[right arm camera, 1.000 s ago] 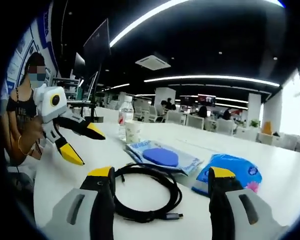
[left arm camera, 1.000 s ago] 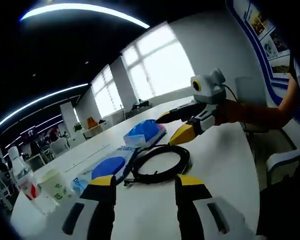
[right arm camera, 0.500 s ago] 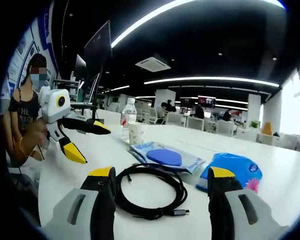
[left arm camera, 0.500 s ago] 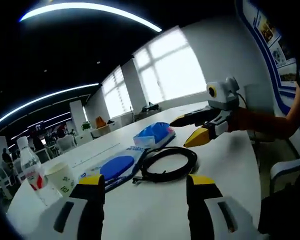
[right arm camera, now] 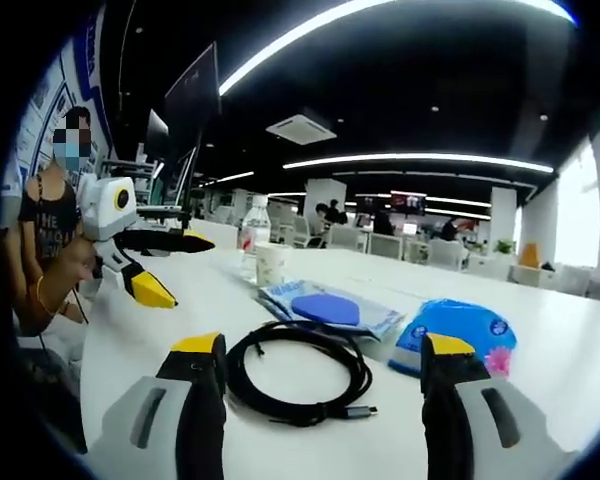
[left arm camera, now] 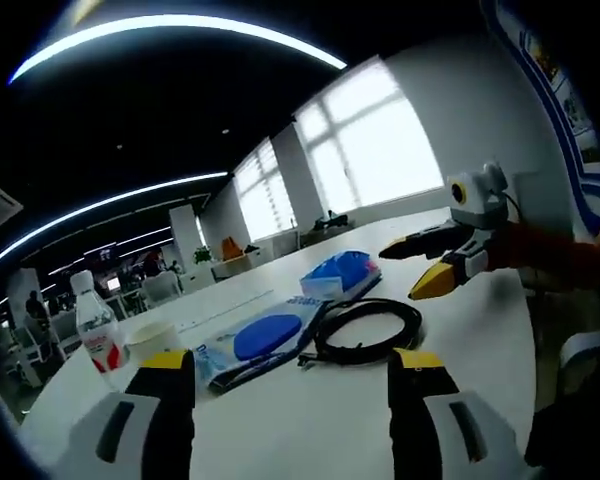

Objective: Arrange the tabletop items into an orderly group along one side of the table until the central work area is clear of visible clutter.

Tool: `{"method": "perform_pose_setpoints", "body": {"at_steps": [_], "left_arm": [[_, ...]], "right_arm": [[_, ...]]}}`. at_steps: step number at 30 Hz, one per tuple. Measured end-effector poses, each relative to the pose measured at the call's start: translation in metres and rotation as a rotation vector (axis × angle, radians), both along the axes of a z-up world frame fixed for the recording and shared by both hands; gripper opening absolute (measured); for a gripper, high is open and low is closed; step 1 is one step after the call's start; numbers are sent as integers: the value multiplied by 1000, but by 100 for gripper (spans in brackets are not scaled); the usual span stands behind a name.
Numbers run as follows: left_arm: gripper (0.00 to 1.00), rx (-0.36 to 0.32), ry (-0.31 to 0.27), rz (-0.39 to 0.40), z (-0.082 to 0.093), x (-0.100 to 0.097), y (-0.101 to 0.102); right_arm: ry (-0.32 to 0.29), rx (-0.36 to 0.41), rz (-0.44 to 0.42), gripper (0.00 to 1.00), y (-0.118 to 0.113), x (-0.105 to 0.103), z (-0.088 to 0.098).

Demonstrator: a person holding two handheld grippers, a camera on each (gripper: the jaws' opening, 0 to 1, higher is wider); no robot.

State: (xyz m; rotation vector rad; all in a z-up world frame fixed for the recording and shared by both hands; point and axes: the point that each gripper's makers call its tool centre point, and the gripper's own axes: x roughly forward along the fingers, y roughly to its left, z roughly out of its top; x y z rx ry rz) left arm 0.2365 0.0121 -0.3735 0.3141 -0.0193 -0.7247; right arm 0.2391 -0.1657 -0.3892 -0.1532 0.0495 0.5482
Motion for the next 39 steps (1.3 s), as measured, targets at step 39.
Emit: {"method": "perform_pose_setpoints", "body": {"at_steps": [39], "left_arm": [[96,-124,18,172,6,-15,59]], "right_arm": [[-38,27,-111,98,-16,-36,17]]}}
